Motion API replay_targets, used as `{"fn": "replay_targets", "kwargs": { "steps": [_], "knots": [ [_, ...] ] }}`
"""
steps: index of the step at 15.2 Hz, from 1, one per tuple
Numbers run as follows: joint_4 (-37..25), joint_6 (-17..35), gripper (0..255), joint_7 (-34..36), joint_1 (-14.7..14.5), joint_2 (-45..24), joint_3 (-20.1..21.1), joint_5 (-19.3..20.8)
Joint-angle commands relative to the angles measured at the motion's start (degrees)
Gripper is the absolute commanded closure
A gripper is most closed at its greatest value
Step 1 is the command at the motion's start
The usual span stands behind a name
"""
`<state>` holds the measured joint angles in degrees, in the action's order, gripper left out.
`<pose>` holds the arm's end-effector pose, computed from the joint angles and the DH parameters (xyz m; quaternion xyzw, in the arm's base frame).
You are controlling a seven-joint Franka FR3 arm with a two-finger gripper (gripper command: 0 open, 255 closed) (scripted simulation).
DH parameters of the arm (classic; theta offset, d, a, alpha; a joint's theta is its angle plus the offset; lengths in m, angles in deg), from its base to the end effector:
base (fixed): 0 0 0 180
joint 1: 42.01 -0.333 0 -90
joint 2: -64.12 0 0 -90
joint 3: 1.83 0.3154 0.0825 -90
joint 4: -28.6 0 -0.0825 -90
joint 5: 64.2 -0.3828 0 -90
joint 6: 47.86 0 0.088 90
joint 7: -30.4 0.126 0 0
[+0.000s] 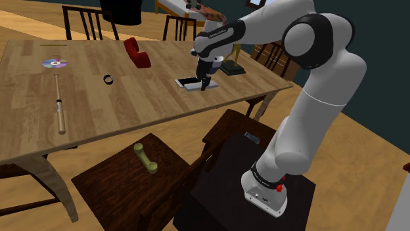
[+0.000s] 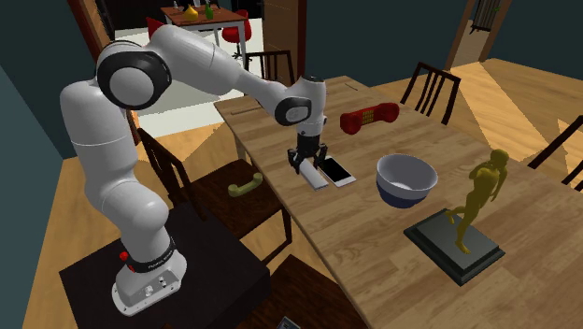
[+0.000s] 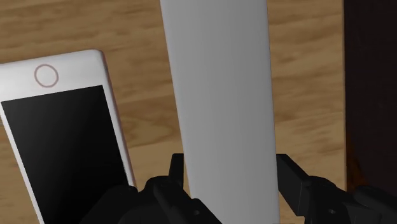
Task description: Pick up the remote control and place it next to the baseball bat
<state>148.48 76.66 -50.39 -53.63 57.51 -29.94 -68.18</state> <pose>0.5374 -0.1524 0.3540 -0.8565 -0.5160 0.0056 0.0083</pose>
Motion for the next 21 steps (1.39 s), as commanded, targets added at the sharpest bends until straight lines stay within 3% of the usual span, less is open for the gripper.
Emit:
{"fn": "replay_targets", "kwargs": {
  "steps": [1, 8, 21],
  "knots": [
    [-0.78, -1.52, 255, 0.31, -0.06, 0.84, -0.1, 0.54],
    [-3.4, -6.1, 255, 1.28, -0.28, 3.1, -0.19, 1.91],
    [-3.67, -6.06, 255, 19.04, -9.61, 3.1, 8.18, 2.05]
  ]
}}
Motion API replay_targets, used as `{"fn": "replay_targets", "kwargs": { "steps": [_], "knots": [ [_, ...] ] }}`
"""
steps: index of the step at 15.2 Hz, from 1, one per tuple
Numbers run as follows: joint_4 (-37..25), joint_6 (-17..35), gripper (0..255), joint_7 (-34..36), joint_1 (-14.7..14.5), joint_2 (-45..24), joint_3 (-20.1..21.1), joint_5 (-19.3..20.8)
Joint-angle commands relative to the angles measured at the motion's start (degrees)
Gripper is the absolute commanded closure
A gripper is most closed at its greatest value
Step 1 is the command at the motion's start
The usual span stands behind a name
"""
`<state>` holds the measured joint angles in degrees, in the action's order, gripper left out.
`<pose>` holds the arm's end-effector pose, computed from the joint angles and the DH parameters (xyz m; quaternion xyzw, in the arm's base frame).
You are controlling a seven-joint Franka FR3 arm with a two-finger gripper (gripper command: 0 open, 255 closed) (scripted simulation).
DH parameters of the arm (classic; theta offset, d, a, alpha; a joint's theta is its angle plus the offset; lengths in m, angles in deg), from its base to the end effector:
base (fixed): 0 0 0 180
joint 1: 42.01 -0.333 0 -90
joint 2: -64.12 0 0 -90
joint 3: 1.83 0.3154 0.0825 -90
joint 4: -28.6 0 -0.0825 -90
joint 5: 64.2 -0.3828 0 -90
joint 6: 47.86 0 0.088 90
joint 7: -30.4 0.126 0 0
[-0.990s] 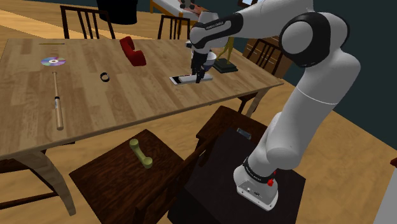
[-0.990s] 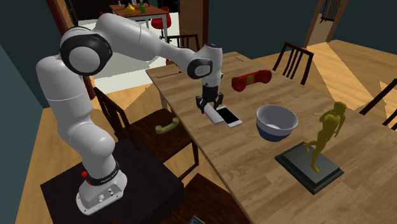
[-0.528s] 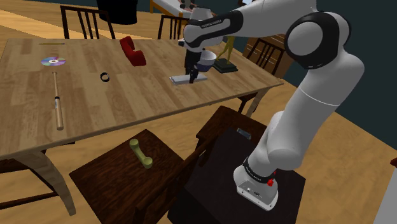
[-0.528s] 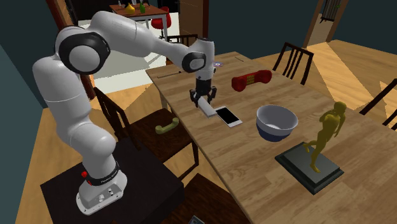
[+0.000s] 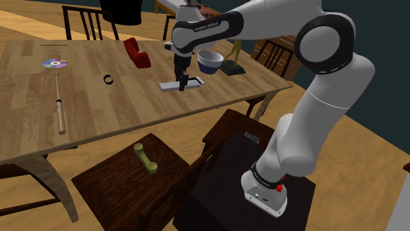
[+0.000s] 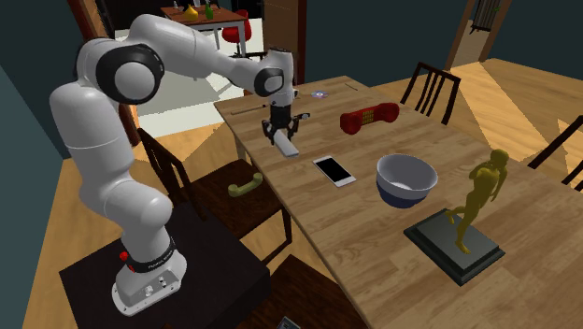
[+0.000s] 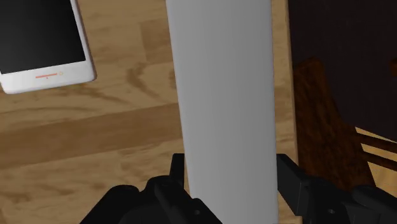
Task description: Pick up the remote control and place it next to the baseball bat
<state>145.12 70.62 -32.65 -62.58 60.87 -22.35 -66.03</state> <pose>0.5584 0.0043 0.3988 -0.8561 -0.5167 0.0059 0.0083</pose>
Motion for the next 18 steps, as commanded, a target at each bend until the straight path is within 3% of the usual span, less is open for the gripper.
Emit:
{"fn": "replay_targets", "kwargs": {
  "steps": [1, 10, 18],
  "knots": [
    [-0.79, -0.12, 255, 2.55, -1.33, -0.64, 1.21, -0.23],
    [-8.14, -1.79, 255, 12.98, -7.14, -6.3, 6.27, -1.58],
    [-19.62, -5.01, 255, 21.29, -11.79, -14.47, 9.86, -2.6]
  ]
}}
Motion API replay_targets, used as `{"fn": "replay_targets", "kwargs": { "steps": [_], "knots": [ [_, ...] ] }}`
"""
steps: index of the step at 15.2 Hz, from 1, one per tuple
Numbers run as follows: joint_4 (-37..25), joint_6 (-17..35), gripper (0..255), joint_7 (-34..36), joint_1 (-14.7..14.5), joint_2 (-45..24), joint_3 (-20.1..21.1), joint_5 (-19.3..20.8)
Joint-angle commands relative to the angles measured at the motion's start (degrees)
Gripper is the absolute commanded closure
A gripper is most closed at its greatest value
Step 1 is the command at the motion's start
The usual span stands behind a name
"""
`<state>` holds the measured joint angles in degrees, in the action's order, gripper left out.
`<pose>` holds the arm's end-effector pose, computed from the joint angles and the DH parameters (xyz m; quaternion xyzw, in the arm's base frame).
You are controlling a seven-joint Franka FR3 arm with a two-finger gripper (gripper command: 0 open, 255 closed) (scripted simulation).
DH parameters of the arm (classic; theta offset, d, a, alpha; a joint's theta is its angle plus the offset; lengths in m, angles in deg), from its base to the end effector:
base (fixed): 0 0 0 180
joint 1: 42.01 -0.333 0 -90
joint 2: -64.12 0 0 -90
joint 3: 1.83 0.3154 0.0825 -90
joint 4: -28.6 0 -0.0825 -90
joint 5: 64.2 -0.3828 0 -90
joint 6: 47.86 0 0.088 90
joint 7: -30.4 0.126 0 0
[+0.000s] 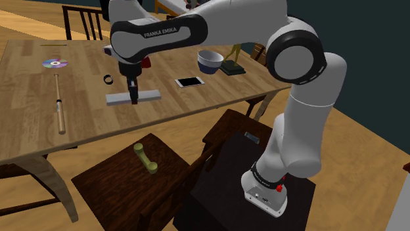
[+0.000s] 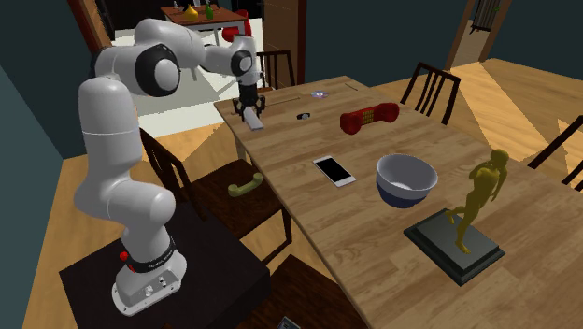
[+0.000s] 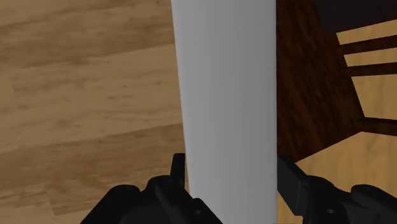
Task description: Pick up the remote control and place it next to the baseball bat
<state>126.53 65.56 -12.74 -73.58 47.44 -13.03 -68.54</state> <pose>0.5919 0.2359 0.4023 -0.8563 -0.5164 0.0059 0.0080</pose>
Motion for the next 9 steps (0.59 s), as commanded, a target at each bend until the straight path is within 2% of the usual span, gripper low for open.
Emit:
{"fn": "replay_targets", "kwargs": {
  "steps": [1, 9],
  "knots": [
    [-2.85, -0.5, 255, 2.36, -1.34, -2.29, 0.91, -0.19],
    [-21.81, -7.0, 255, 9.77, -5.3, -14.59, 3.48, -0.8]
  ]
}}
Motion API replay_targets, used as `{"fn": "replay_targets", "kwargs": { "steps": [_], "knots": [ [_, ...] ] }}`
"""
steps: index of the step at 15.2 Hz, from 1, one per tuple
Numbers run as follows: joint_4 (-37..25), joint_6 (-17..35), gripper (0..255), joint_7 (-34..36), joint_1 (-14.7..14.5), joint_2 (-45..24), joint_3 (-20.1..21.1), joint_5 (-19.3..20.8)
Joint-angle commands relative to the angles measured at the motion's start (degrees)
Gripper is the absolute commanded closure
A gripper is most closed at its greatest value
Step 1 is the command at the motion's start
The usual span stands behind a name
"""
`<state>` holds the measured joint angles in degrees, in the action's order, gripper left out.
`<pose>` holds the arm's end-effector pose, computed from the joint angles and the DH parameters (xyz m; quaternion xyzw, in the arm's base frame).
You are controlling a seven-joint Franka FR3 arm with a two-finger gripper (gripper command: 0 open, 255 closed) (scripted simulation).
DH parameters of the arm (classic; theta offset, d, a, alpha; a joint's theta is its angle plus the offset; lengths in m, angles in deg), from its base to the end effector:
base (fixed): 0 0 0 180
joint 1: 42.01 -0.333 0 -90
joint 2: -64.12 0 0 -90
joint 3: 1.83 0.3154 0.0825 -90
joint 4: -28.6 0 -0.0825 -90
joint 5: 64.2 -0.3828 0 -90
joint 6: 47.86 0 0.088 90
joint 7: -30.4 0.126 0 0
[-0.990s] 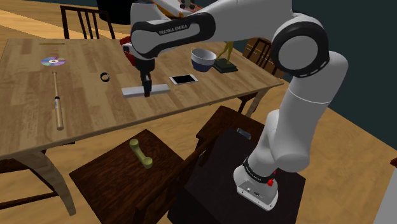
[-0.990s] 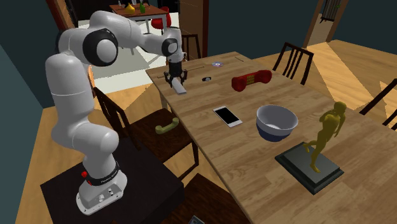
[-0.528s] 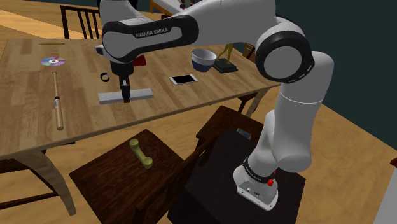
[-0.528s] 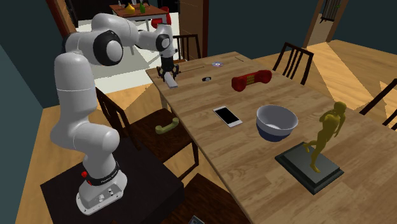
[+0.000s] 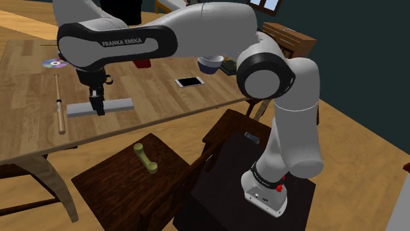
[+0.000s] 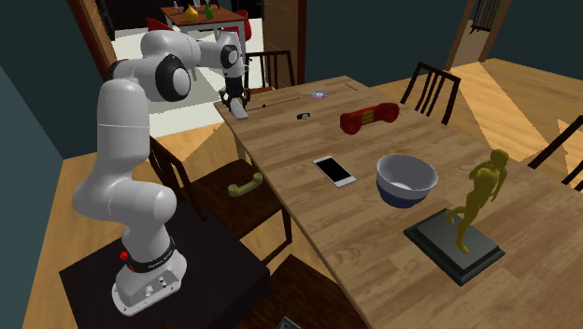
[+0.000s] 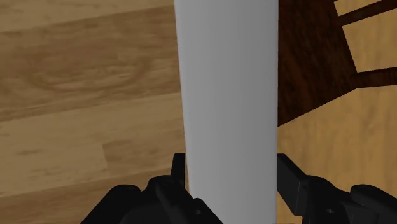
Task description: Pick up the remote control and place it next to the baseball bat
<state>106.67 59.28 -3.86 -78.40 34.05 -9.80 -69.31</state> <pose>0.6069 0.3581 0.3989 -0.8563 -0.5163 0.0058 0.0080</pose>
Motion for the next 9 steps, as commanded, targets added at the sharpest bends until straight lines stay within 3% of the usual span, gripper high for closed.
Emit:
{"fn": "replay_targets", "kwargs": {
  "steps": [1, 3, 9],
  "knots": [
    [-5.11, -1.9, 255, 1.76, -0.92, -3.15, 0.52, -0.09],
    [-15.08, -5.76, 255, 4.1, -1.95, -9.19, 1.19, -0.24],
    [-11.04, -1.38, 255, 3.9, -2.12, -9.55, 1.23, -0.35]
  ]
}}
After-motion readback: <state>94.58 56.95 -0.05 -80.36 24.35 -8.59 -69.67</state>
